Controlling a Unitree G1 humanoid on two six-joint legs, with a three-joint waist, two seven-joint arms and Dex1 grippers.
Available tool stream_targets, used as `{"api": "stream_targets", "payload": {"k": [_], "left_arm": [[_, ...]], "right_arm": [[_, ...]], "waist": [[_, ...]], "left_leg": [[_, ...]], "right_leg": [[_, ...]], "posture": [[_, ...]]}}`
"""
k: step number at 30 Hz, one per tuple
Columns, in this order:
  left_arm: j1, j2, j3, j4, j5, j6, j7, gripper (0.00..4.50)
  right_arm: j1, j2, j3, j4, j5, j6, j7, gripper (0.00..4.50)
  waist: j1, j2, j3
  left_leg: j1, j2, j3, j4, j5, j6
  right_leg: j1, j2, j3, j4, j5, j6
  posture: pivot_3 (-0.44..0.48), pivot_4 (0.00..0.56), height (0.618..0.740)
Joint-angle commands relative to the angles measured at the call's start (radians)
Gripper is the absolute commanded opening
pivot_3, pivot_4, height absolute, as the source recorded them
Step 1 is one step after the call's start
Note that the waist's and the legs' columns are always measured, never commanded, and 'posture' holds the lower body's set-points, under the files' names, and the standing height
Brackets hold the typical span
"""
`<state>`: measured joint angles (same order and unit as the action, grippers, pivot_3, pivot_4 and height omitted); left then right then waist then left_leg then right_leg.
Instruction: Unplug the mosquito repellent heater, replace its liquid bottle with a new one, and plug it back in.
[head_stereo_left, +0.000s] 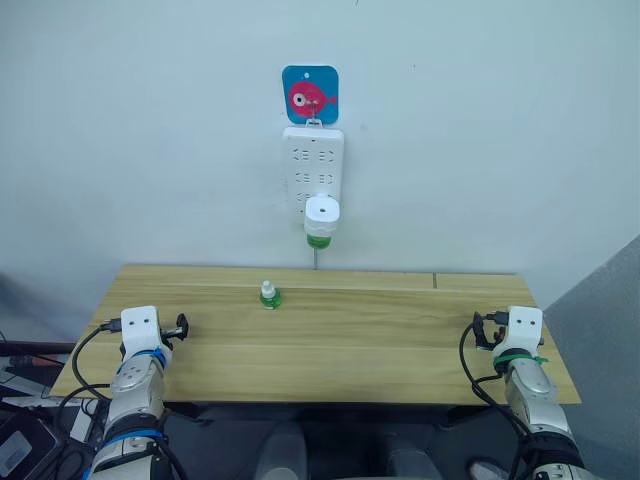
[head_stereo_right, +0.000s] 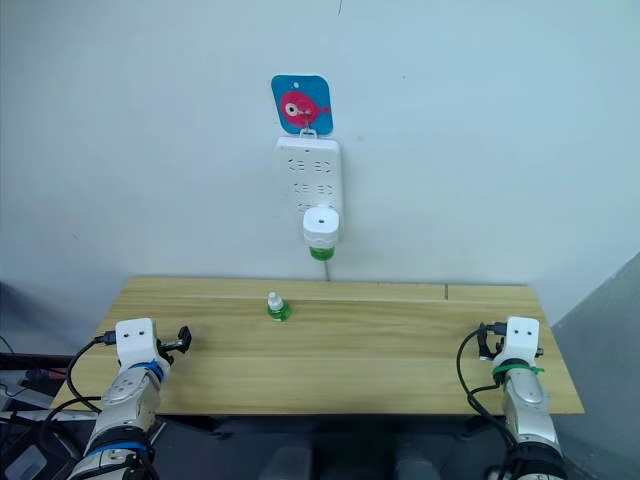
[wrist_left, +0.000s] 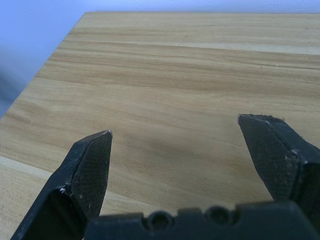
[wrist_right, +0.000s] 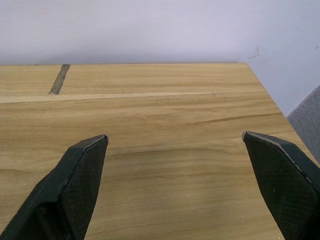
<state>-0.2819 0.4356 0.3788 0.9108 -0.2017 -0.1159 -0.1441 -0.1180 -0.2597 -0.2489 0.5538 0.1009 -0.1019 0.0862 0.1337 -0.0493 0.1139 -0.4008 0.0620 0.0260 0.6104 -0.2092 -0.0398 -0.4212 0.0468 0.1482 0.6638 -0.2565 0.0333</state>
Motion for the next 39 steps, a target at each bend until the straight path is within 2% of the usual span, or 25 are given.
{"api": "stream_targets", "payload": {"k": [1, 12, 18, 23, 29, 30, 33, 35, 39], "left_arm": [[-0.017, 0.005, -0.010, -0.016, 0.011, -0.011, 0.004, 4.50], [-0.014, -0.009, -0.024, -0.029, 0.010, -0.021, -0.010, 4.50], [0.016, -0.025, -0.029, -0.081, 0.012, -0.014, -0.003, 4.50], [0.091, -0.064, -0.036, -0.190, 0.010, 0.019, 0.011, 4.50], [0.133, -0.013, -0.017, -0.212, -0.001, 0.055, -0.027, 4.50], [0.136, -0.004, -0.012, -0.201, -0.004, 0.052, -0.034, 4.50], [0.172, -0.010, -0.009, -0.239, -0.011, 0.067, -0.031, 4.50], [0.182, -0.023, -0.019, -0.298, -0.014, 0.092, -0.035, 4.50], [0.173, -0.046, -0.029, -0.332, -0.009, 0.120, -0.032, 4.50]], "right_arm": [[-0.012, 0.000, -0.007, -0.027, 0.000, -0.019, -0.017, 4.49], [0.024, 0.022, 0.001, -0.092, -0.001, 0.004, -0.035, 4.49], [0.029, 0.009, 0.000, -0.101, 0.004, 0.010, -0.020, 4.49], [0.059, -0.011, 0.000, -0.144, 0.008, 0.042, 0.000, 4.49], [0.097, 0.028, 0.041, -0.247, -0.007, 0.097, -0.007, 4.49], [0.101, 0.041, 0.054, -0.254, -0.012, 0.099, -0.008, 4.49], [0.123, 0.046, 0.061, -0.283, -0.011, 0.119, -0.001, 4.49], [0.126, 0.032, 0.053, -0.309, 0.001, 0.143, 0.009, 4.49], [0.128, -0.002, 0.049, -0.299, -0.003, 0.129, 0.030, 4.49]], "waist": [[0.000, 0.000, 0.000], [0.000, -0.001, -0.001], [0.000, 0.000, -0.001], [0.000, 0.002, 0.002], [-0.002, 0.003, 0.018], [-0.003, 0.003, 0.023], [-0.002, 0.008, 0.031], [0.000, 0.010, 0.041], [0.007, 0.009, 0.055]], "left_leg": [[0.000, 0.000, 0.000, 0.000, 0.000, 0.000], [0.000, 0.000, 0.000, 0.000, 0.000, 0.000], [0.000, 0.000, 0.000, 0.000, 0.000, 0.000], [0.000, 0.000, 0.000, 0.000, 0.000, 0.000], [0.001, 0.002, -0.002, 0.000, 0.000, 0.000], [0.001, 0.002, -0.003, 0.000, 0.000, 0.000], [0.002, 0.002, -0.003, 0.000, 0.000, 0.000], [0.001, 0.000, -0.002, 0.000, 0.000, 0.000], [-0.001, -0.001, -0.002, 0.000, 0.000, 0.000]], "right_leg": [[0.000, 0.000, 0.000, 0.000, 0.000, 0.000], [0.000, 0.000, 0.000, 0.000, 0.001, -0.002], [0.000, 0.000, 0.000, 0.001, 0.001, -0.002], [0.000, 0.000, 0.001, 0.000, -0.002, 0.000], [0.000, 0.001, -0.001, 0.002, -0.003, -0.003], [0.000, 0.002, -0.001, 0.002, -0.004, -0.003], [0.001, 0.001, -0.002, 0.002, -0.004, -0.003], [0.001, -0.001, -0.001, 0.001, -0.005, -0.002], [0.001, -0.003, -0.002, 0.000, -0.005, -0.001]], "posture": [[0.381, 0.099, 0.740], [0.377, 0.095, 0.740], [0.389, 0.117, 0.740], [0.395, 0.167, 0.740], [0.411, 0.182, 0.740], [0.410, 0.199, 0.740], [0.426, 0.196, 0.740], [0.412, 0.219, 0.740], [0.396, 0.190, 0.740]]}}
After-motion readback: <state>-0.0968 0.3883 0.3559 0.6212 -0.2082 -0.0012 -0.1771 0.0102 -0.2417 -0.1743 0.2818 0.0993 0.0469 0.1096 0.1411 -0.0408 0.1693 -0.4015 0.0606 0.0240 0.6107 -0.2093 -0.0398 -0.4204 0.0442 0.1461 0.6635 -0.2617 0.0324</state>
